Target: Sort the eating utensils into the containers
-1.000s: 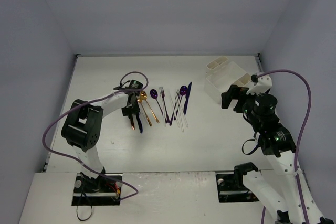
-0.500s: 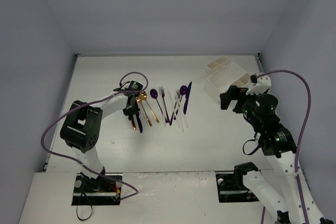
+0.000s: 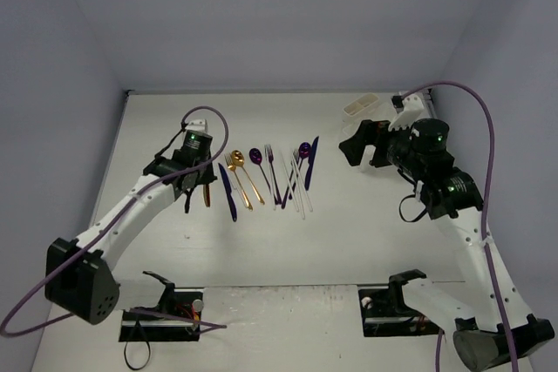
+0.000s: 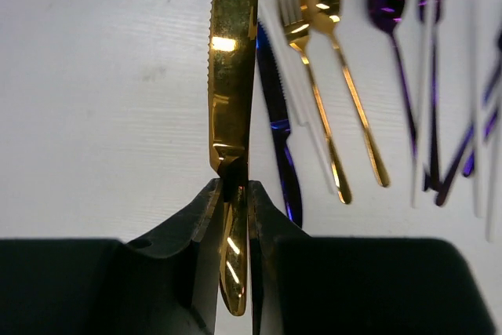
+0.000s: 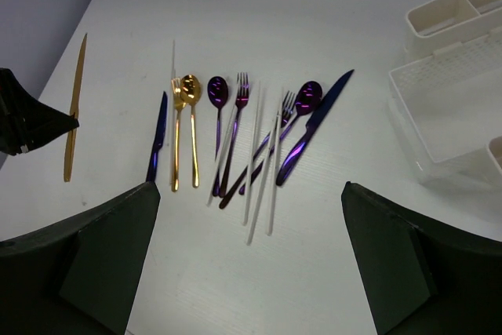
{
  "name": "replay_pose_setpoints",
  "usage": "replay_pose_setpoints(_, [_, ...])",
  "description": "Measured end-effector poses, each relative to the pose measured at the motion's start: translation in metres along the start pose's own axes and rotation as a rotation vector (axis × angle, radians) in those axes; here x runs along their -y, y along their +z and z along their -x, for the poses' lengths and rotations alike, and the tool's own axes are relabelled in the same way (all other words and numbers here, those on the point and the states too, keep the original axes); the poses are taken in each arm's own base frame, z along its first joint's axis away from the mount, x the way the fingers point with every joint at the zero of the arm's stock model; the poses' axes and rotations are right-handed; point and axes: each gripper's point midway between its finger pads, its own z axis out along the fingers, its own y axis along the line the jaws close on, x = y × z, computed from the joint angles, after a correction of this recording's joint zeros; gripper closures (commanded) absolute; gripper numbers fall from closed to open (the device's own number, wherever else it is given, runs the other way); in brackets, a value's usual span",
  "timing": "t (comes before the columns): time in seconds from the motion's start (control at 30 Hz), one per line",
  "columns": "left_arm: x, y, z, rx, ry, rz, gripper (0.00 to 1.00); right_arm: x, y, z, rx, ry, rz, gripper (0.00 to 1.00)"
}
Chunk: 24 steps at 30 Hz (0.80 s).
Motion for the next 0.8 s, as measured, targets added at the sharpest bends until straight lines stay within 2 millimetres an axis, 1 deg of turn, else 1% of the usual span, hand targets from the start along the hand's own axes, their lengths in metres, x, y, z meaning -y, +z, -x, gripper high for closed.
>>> replay_pose_setpoints(0.1, [0.024,-0.029,0.017,0.077,0.073,-0.121,1.00,-0.013,0.012,0.010,-0.019,0.021,0.052,0.00])
replay_pose_setpoints(0.17, [0.044,-0.047,0.025,0.120,0.125,-0.208,1.00,-0.023,0.020,0.013,-0.036,0.034,0.084,0.00])
replay_pose_setpoints(0.33, [0.094,-0.085,0.029,0.171,0.237,-0.397,1.00,-0.056,0.041,0.016,-0.073,0.042,0.170,0.11])
replay_pose_setpoints(0.43, [0.116,-0.103,0.028,0.189,0.285,-0.474,1.00,-0.079,0.051,0.014,-0.098,0.036,0.224,0.17])
replay_pose_setpoints(0.5, [0.129,-0.112,0.028,0.202,0.308,-0.512,1.00,-0.093,0.057,0.011,-0.114,0.034,0.255,0.20])
replay_pose_setpoints(0.63, [0.149,-0.126,0.026,0.220,0.347,-0.564,1.00,-0.115,0.069,0.004,-0.146,0.030,0.293,0.27])
replay_pose_setpoints(0.7, [0.157,-0.128,0.023,0.223,0.367,-0.574,1.00,-0.123,0.075,0.001,-0.153,0.031,0.301,0.30])
replay_pose_setpoints(0.8, [0.166,-0.128,0.018,0.221,0.392,-0.583,1.00,-0.130,0.085,-0.005,-0.167,0.036,0.305,0.35])
